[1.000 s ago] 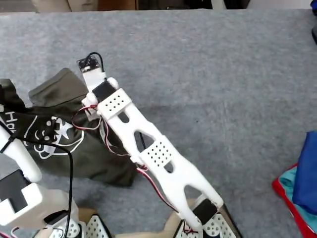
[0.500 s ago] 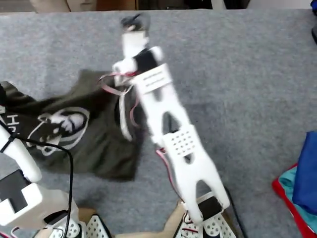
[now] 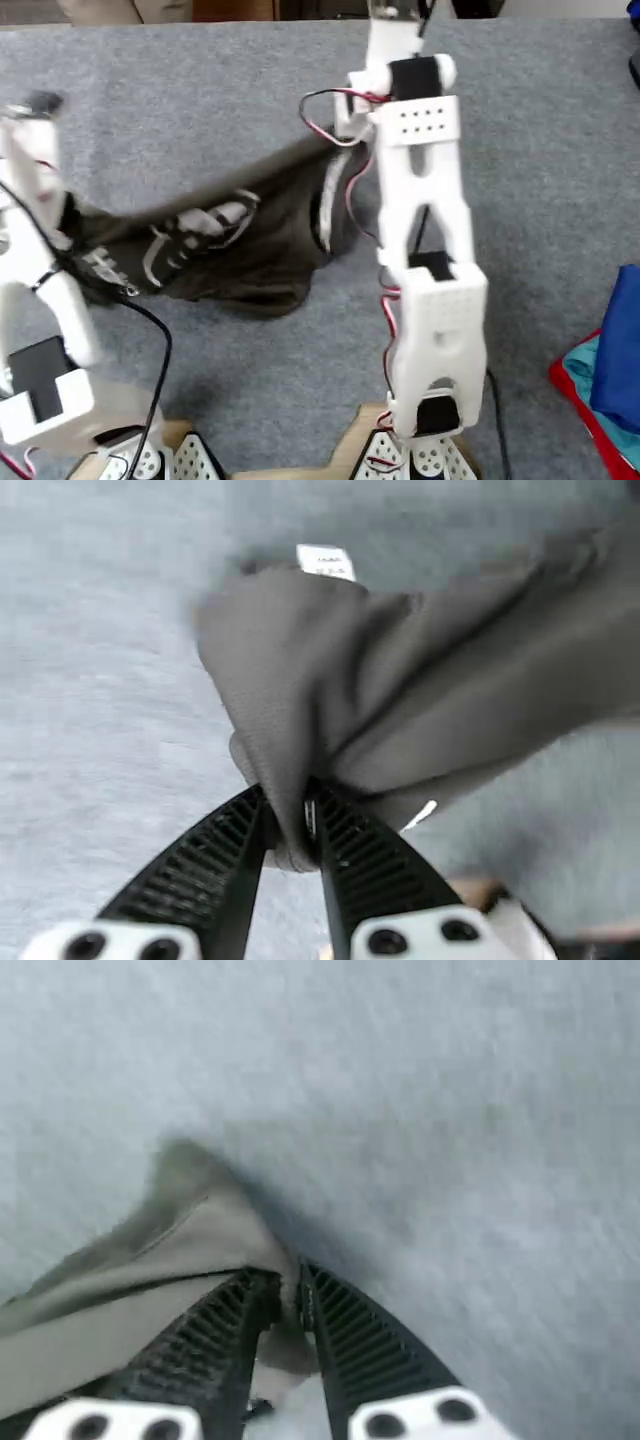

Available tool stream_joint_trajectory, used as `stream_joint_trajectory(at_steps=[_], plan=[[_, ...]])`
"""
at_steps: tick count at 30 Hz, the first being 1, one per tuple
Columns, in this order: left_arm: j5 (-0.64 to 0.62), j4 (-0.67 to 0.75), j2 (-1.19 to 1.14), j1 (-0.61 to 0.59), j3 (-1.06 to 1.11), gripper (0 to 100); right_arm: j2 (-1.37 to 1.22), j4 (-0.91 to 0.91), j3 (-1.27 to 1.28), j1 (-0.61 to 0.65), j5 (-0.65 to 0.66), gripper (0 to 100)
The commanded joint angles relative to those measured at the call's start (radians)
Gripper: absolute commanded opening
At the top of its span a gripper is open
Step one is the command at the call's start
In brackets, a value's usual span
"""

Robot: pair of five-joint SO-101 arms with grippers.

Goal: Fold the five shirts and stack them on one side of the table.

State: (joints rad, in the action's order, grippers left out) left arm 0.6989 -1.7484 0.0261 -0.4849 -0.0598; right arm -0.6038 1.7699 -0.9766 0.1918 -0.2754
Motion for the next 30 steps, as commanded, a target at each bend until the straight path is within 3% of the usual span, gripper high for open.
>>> stream_joint_trajectory(at_steps=[1, 11, 16, 20, 26, 30], plan=[[0.011, -0.011, 0.047, 0.081, 0.130, 2, 0.223, 0.015, 0.269, -0.070, 0.098, 0.5], [0.074, -0.014, 0.048, 0.112, 0.413, 2, 0.542, 0.017, 0.837, -0.077, 0.347, 0.6], [0.084, -0.014, 0.048, 0.110, 0.534, 2, 0.628, 0.015, 1.099, -0.054, 0.399, 0.6], [0.178, -0.014, 0.048, 0.106, 0.618, 2, 0.647, 0.014, 1.267, -0.008, 0.430, 1.9], [0.233, -0.014, 0.048, 0.091, 0.671, 2, 0.647, 0.012, 1.270, 0.007, 0.440, 15.9], [0.218, -0.014, 0.048, 0.061, 0.611, 15, 0.644, 0.012, 1.129, 0.007, 0.440, 16.5]])
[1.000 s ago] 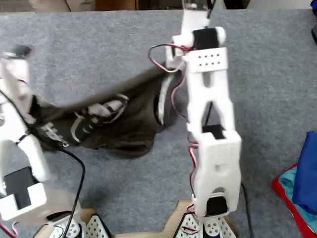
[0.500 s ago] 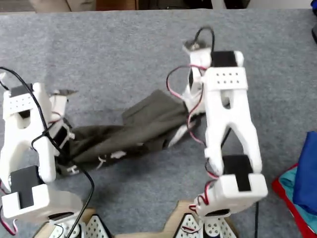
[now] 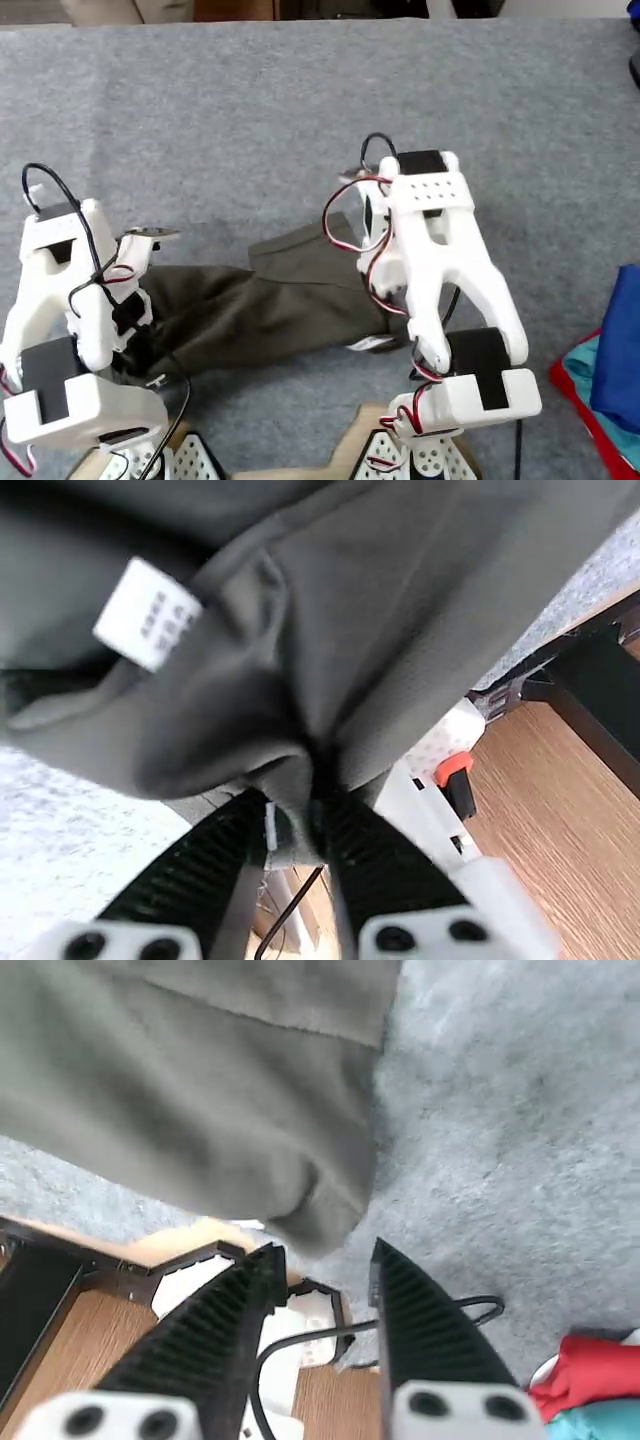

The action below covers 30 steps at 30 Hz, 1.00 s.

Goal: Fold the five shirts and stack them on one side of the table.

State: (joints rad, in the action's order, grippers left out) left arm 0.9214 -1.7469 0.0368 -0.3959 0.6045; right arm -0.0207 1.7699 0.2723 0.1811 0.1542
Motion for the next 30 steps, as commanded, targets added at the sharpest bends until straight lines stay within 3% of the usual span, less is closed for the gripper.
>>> stream_joint_trajectory(at_steps=[1, 3, 8, 13, 21, 25, 30], plan=[[-0.025, -0.015, 0.038, -0.040, -0.078, 19, 0.058, 0.014, -0.160, 0.018, 0.011, 16.6], [-0.061, -0.015, 0.038, -0.074, -0.135, 24, 0.054, 0.012, -0.237, 0.018, 0.011, 16.6], [-0.075, -0.015, 0.031, -0.092, -0.247, 24, -0.002, -0.034, -0.372, 0.071, 0.000, 16.6], [-0.157, -0.015, 0.028, -0.086, -0.249, 24, -0.214, -0.107, -0.506, 0.134, -0.115, 16.6], [-0.477, -0.015, 0.036, -0.091, -0.187, 24, -0.496, 0.017, -0.854, 0.142, -0.218, 16.6], [-0.551, -0.015, 0.036, -0.098, -0.149, 24, -0.504, 0.017, -0.881, 0.134, -0.218, 16.6], [-0.555, -0.015, 0.038, -0.109, -0.110, 22, -0.509, 0.017, -0.869, 0.130, -0.239, 16.6]])
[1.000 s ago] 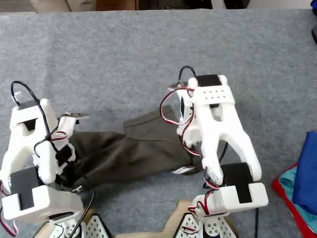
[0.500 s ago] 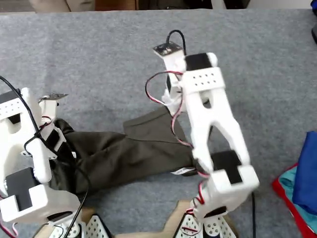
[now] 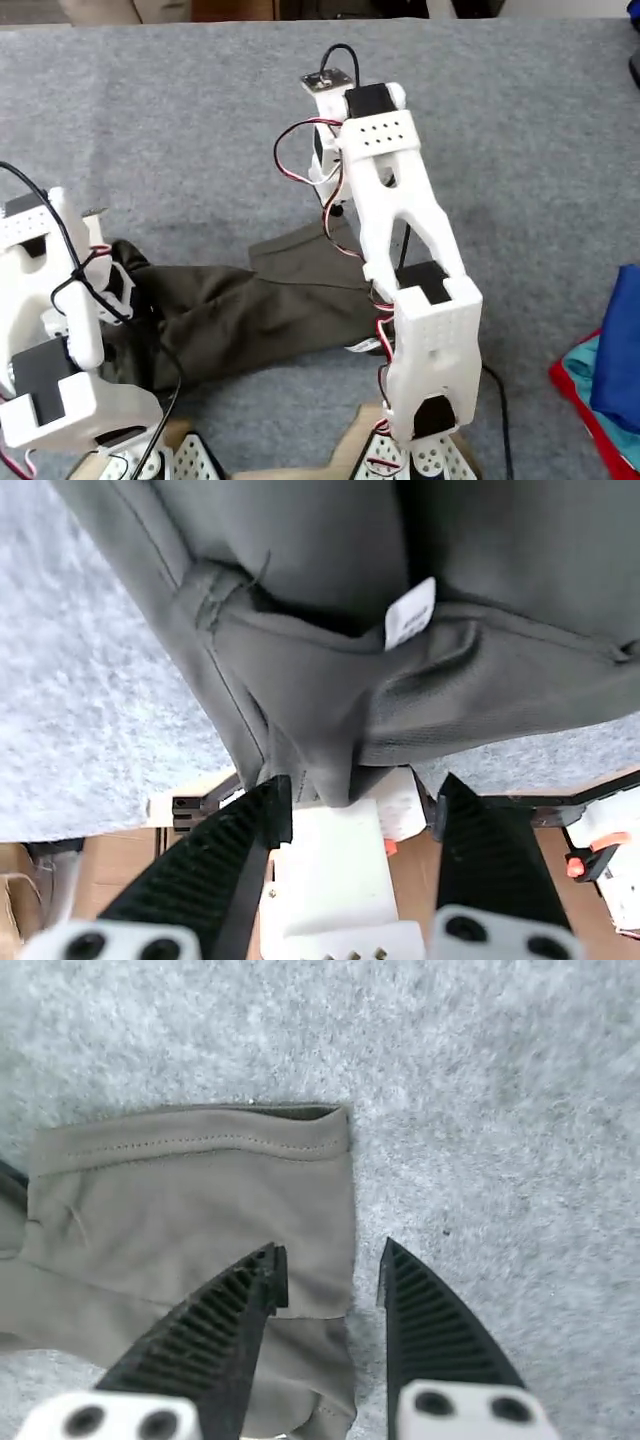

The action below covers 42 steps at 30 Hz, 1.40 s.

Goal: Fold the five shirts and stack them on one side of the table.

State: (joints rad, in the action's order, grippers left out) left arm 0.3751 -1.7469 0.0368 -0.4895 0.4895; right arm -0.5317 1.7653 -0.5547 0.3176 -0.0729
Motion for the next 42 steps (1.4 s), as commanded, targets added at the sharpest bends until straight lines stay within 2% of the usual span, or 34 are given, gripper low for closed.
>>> stream_joint_trajectory(at_steps=[1, 9, 16, 25, 34, 42], plan=[[-0.002, -0.014, 0.038, -0.018, 0.002, 21, 0.002, 0.020, -0.041, -0.005, -0.012, 16.6], [0.195, -0.011, 0.028, -0.161, -0.265, 21, 0.001, -0.052, -0.042, -0.002, -0.034, 16.6], [0.232, 0.040, -0.054, -0.229, -0.264, 21, -0.051, -0.176, -0.047, 0.031, -0.066, 16.6], [0.238, 0.060, -0.225, -0.227, -0.264, 21, -0.188, -0.190, -0.048, 0.031, -0.068, 16.6], [0.236, 0.055, -0.262, -0.222, -0.262, 21, -0.197, -0.190, -0.039, 0.033, -0.068, 16.4], [0.236, 0.054, -0.271, -0.153, -0.172, 21, -0.286, -0.190, -0.047, 0.035, -0.068, 16.4]])
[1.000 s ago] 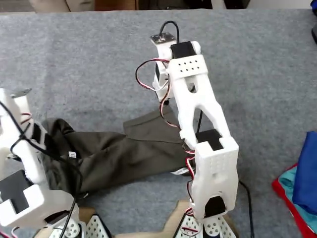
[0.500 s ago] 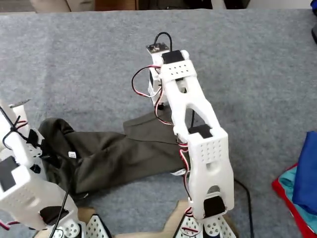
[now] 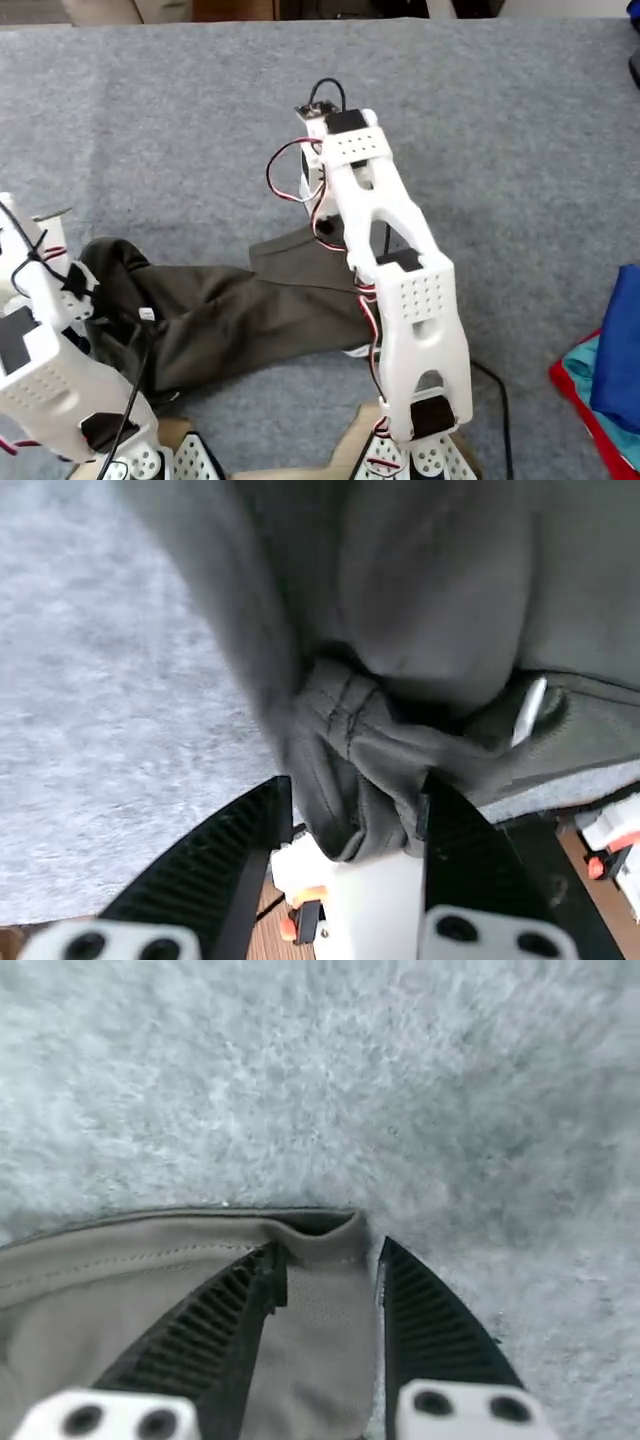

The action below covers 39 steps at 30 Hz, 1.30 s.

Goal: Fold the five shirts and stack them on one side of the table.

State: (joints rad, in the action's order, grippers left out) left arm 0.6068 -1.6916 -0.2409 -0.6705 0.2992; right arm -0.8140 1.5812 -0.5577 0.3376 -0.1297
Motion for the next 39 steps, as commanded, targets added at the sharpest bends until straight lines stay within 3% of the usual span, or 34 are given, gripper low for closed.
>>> stream_joint_trajectory(at_steps=[1, 7, 13, 24, 31, 39], plan=[[0.005, -0.002, 0.007, 0.031, 0.028, 21, -0.007, -0.006, -0.044, 0.015, -0.011, 16.4], [0.005, -0.002, 0.008, 0.032, 0.041, 21, -0.010, -0.008, -0.045, 0.015, -0.009, 15.7], [0.005, -0.002, 0.008, 0.032, 0.040, 21, -0.012, -0.015, -0.117, 0.012, -0.009, 0.3], [-0.003, -0.002, 0.008, 0.028, 0.041, 21, -0.012, -0.011, -0.226, 0.013, -0.008, 0.6], [-0.003, 0.005, 0.002, 0.034, 0.037, 6, -0.013, -0.011, -0.222, 0.013, -0.008, 0.6], [-0.003, 0.005, 0.004, 0.034, 0.037, 2, -0.013, -0.011, -0.222, 0.013, -0.008, 0.6]])
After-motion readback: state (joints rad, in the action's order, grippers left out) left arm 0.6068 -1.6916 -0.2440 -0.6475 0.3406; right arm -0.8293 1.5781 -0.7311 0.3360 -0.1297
